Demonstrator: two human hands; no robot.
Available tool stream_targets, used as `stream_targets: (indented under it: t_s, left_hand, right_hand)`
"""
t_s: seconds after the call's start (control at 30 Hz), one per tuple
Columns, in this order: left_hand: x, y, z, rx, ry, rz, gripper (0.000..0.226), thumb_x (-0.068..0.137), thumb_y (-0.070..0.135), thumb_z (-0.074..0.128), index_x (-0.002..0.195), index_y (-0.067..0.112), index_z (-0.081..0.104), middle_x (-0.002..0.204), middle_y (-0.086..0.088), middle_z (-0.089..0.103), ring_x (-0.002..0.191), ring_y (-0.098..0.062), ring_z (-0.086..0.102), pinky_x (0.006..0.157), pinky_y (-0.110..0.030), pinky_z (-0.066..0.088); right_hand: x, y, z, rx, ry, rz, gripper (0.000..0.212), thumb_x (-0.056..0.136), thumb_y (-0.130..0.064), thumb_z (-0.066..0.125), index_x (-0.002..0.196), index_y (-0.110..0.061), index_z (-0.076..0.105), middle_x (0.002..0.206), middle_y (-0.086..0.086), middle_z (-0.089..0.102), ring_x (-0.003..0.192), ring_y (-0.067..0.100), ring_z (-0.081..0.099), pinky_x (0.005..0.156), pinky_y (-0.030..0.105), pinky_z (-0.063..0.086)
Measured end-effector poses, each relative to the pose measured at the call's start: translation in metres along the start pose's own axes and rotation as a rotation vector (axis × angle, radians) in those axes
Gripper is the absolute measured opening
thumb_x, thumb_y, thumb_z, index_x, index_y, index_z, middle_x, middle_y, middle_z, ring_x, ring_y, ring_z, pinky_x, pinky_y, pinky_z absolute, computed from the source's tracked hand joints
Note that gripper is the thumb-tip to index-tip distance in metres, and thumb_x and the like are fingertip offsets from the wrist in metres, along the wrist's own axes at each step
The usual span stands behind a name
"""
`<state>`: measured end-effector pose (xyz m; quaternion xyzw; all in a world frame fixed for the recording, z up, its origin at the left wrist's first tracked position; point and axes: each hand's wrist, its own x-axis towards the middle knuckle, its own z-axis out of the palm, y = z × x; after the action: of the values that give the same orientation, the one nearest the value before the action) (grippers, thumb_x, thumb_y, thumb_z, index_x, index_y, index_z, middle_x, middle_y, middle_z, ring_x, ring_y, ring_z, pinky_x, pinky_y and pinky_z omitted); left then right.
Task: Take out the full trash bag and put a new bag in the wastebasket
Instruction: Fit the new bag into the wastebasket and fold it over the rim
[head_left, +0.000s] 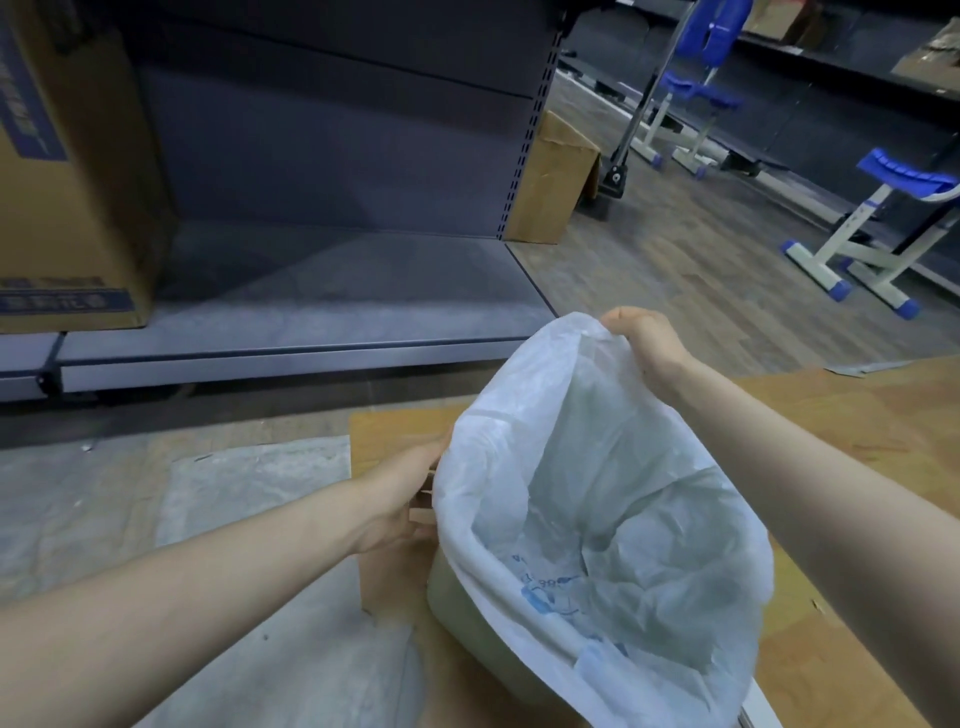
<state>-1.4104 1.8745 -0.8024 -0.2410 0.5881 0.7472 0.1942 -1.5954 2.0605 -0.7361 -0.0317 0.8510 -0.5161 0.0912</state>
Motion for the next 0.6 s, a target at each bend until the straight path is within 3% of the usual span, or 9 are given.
stream_targets:
  t_s: [0.07, 0.17, 0.23, 0.27, 0.37, 0.4, 0.47, 0.5, 0.6]
  left_hand:
    - [-0.001, 0.002, -0.002, 0.013, -0.044, -0.010, 0.020, 0.095, 0.024, 0.045, 0.093, 0.017, 0.064, 0.089, -0.003, 0.065, 0.079, -0.019, 0.059, 0.066, -0.030, 0.050]
    - [0.001, 0.005, 0.001, -0.034, -0.060, 0.031, 0.020, 0.093, 0.008, 0.048, 0.089, 0.005, 0.068, 0.083, -0.006, 0.067, 0.072, -0.017, 0.062, 0.064, -0.026, 0.049]
    - [0.002, 0.009, 0.003, -0.139, 0.033, 0.066, 0.034, 0.093, 0.000, 0.044, 0.065, 0.006, 0.063, 0.065, -0.005, 0.062, 0.054, -0.015, 0.059, 0.053, -0.023, 0.048]
    - [0.004, 0.010, 0.001, -0.205, 0.082, 0.087, 0.035, 0.094, 0.001, 0.042, 0.066, 0.006, 0.062, 0.066, -0.007, 0.061, 0.057, -0.017, 0.058, 0.055, -0.026, 0.049]
    - [0.012, 0.013, -0.005, -0.349, 0.210, 0.127, 0.028, 0.097, 0.007, 0.039, 0.096, -0.002, 0.066, 0.094, -0.019, 0.067, 0.082, -0.030, 0.063, 0.076, -0.040, 0.055]
    - [0.011, 0.011, -0.008, -0.358, 0.237, 0.127, 0.027, 0.097, 0.007, 0.039, 0.096, -0.003, 0.065, 0.091, -0.017, 0.069, 0.081, -0.030, 0.063, 0.072, -0.037, 0.057]
    - [0.010, 0.005, -0.012, -0.342, 0.270, 0.137, 0.021, 0.096, 0.005, 0.040, 0.089, -0.001, 0.060, 0.070, -0.012, 0.064, 0.065, -0.024, 0.058, 0.054, -0.028, 0.052]
    - [0.008, 0.003, -0.015, -0.340, 0.276, 0.144, 0.015, 0.096, 0.005, 0.042, 0.093, 0.003, 0.056, 0.069, -0.011, 0.058, 0.061, -0.021, 0.053, 0.052, -0.027, 0.047]
    - [-0.001, -0.004, -0.020, -0.381, 0.229, 0.176, 0.008, 0.097, 0.017, 0.048, 0.103, 0.012, 0.051, 0.083, -0.010, 0.058, 0.067, -0.019, 0.055, 0.056, -0.029, 0.048]
  right_hand:
    - [0.002, -0.002, 0.001, 0.036, -0.119, 0.047, 0.014, 0.080, -0.023, 0.055, 0.067, -0.017, 0.054, 0.069, 0.004, 0.054, 0.061, 0.021, 0.049, 0.051, 0.021, 0.038]
    - [0.001, 0.001, -0.001, -0.047, -0.393, 0.100, 0.032, 0.073, -0.045, 0.068, 0.082, -0.015, 0.064, 0.082, 0.004, 0.067, 0.076, 0.022, 0.064, 0.071, 0.029, 0.049]
    - [0.001, 0.004, -0.002, -0.137, -0.393, 0.012, 0.023, 0.081, -0.032, 0.070, 0.086, -0.011, 0.063, 0.085, 0.005, 0.061, 0.077, 0.021, 0.057, 0.072, 0.030, 0.044]
    - [0.001, 0.005, -0.003, -0.161, -0.351, -0.029, 0.020, 0.085, -0.028, 0.067, 0.088, -0.008, 0.063, 0.085, 0.007, 0.057, 0.078, 0.021, 0.053, 0.071, 0.031, 0.042]
    - [0.006, 0.008, -0.009, -0.196, -0.309, 0.013, 0.036, 0.090, -0.034, 0.058, 0.087, 0.002, 0.061, 0.085, 0.010, 0.055, 0.079, 0.024, 0.050, 0.069, 0.031, 0.040]
    - [0.008, 0.007, -0.011, -0.192, -0.339, 0.097, 0.042, 0.090, -0.035, 0.056, 0.089, 0.006, 0.062, 0.086, 0.010, 0.061, 0.080, 0.026, 0.055, 0.072, 0.031, 0.043]
    - [0.006, 0.003, -0.012, -0.067, -0.398, 0.253, 0.033, 0.090, -0.029, 0.051, 0.092, -0.001, 0.068, 0.094, 0.011, 0.070, 0.085, 0.029, 0.064, 0.080, 0.035, 0.049]
    - [0.006, 0.001, -0.013, 0.029, -0.400, 0.279, 0.028, 0.087, -0.023, 0.049, 0.093, -0.003, 0.069, 0.095, 0.012, 0.070, 0.085, 0.028, 0.065, 0.082, 0.036, 0.049]
    - [0.009, -0.002, -0.008, 0.276, -0.430, 0.329, 0.029, 0.069, -0.014, 0.044, 0.077, -0.001, 0.069, 0.075, 0.012, 0.067, 0.065, 0.026, 0.065, 0.072, 0.033, 0.048]
